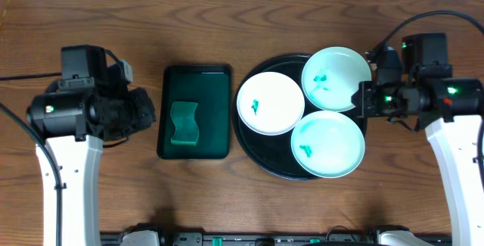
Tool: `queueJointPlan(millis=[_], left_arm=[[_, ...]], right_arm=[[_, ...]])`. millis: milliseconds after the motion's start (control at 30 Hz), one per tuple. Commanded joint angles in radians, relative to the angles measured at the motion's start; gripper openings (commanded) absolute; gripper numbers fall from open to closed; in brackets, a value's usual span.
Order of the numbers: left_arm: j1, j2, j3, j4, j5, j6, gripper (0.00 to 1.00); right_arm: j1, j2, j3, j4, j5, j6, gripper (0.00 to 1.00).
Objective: Clean dirty plates on tray and stack at the side
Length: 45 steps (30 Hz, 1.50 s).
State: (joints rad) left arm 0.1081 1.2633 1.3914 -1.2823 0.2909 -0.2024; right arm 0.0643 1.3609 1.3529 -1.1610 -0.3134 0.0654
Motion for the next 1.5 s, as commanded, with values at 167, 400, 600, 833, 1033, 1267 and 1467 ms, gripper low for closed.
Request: queueJointPlan(millis=[167,400,600,833,1033,1267,1467], left_arm=[[-0.003,0.003,-0.085,0.003,0.012,0.012,0.09],[-0.003,0.004,-0.119,0.005,0.012,0.012,0.17],[-0.003,0.004,-0.134,0.008,0.012,0.011,0.36],[-0.003,0.005,-0.134,0.029,0.011,0.011,0.42],[-0.003,0.005,-0.134,0.066,0.012,0.012,0.42],[-0.039,0.005,-0.135,0.095,0.011,0.037,0.42],[-0.135,0.012,-0.142,0.126,-0.081,0.037,0.42]], right_arm=[[0.031,0.091,-0.069,0.041,-0.011,0.028,0.37],[0.074,0.148,-0.113,0.131,-0.016,0.028,0.46],[0.120,0.197,-0.181,0.255,-0.005,0.035,0.47],[0.154,0.272,-0.270,0.460,-0.001,0.062,0.41],[0.168,0.331,-0.289,0.580,-0.001,0.080,0.40],[0.198,0.378,-0.289,0.632,0.030,0.092,0.39],[0.227,0.392,-0.289,0.649,0.089,0.106,0.34]])
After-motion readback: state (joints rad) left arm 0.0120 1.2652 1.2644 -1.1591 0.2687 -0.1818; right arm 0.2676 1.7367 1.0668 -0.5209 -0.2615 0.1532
